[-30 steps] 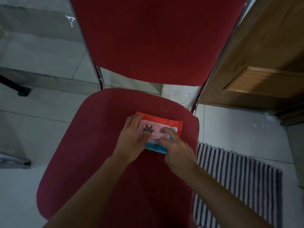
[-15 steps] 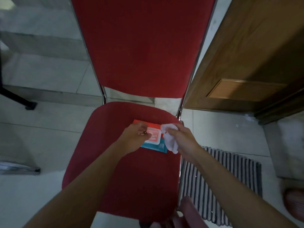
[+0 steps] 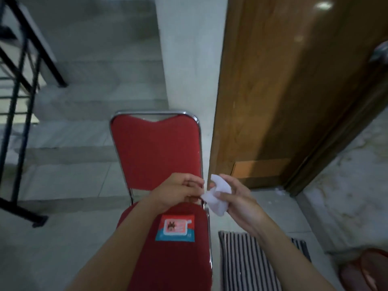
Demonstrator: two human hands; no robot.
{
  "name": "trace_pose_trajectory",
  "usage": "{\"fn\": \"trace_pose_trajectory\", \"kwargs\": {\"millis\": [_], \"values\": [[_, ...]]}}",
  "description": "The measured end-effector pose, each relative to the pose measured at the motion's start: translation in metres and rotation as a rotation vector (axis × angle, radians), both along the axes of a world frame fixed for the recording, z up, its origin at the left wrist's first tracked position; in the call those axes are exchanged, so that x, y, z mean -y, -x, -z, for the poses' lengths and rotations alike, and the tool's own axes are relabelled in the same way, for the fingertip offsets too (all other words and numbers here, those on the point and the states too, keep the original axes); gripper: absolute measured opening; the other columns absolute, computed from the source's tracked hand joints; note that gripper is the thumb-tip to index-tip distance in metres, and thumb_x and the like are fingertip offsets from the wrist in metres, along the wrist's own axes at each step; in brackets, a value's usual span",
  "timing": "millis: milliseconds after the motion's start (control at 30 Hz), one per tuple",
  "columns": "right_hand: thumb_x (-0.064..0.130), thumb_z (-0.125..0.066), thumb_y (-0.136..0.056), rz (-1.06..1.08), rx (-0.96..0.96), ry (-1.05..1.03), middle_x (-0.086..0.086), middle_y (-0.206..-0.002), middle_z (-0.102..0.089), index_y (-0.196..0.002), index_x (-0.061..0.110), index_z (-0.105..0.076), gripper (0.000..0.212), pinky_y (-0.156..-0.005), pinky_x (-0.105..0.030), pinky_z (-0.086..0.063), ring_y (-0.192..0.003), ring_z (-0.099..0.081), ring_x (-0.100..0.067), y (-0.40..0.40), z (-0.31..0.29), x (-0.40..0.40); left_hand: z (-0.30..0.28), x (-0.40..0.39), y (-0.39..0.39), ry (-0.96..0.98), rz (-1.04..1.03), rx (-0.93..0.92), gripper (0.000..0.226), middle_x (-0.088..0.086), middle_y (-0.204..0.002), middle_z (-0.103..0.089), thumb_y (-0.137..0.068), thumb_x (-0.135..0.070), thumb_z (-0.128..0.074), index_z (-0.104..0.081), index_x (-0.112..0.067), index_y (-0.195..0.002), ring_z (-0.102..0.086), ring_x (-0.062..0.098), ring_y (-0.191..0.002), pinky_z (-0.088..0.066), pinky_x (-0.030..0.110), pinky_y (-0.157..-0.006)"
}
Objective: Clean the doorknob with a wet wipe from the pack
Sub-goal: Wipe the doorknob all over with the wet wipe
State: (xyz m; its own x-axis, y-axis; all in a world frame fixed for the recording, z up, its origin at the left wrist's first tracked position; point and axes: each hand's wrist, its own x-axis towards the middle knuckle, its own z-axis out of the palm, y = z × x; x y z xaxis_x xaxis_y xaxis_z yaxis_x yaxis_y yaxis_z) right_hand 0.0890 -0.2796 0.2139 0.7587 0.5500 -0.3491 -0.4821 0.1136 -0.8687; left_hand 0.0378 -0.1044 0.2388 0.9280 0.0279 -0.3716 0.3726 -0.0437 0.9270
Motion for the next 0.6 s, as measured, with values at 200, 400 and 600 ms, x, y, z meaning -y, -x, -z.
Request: {"fn": "trace_pose_trajectory", "kwargs": {"millis": [200,400,600], "values": [[-0.004,-0.065,-0.077,0.102,0.277,0.005,-0.014,-0.11,-0.065,-0.108,0.022,-0.058,0.041,-0.085,-0.044,-0.053,-0.098,-0.065,-0.027,-0.035,-0.085,0.049,-0.074,0.064,-0.051,-0.078,0.187,0.107,0.031,-0.008,-0.074,-0.064,-0.079,-0.018,-0.068,-0.06,-0.012,-0.108,-0.06,-0.002,-0.064,-0.045,0.015,-0.058],[0.001,-0.072,-0.072,0.176,0.465,-0.011,-0.013,-0.11,-0.066,-0.114,0.018,-0.055,0.049,-0.084,-0.041,-0.055,-0.1,-0.065,-0.027,-0.084,-0.148,0.119,-0.133,0.126,-0.107,-0.127,0.158,0.267,0.02,0.007,-0.093,-0.069,-0.076,-0.013,-0.069,-0.067,-0.014,-0.096,-0.066,0.018,-0.089,-0.054,0.033,-0.084],[-0.004,-0.066,-0.077,0.255,0.731,0.055,-0.005,-0.097,-0.071,-0.121,0.016,-0.05,0.05,-0.071,-0.027,-0.056,-0.088,-0.069,-0.018,-0.117,-0.183,0.196,-0.17,0.193,-0.143,-0.158,0.218,0.306,0.006,0.001,-0.086,-0.065,-0.083,-0.011,-0.059,-0.062,-0.016,-0.085,-0.064,0.012,-0.079,-0.049,0.02,-0.064]]}}
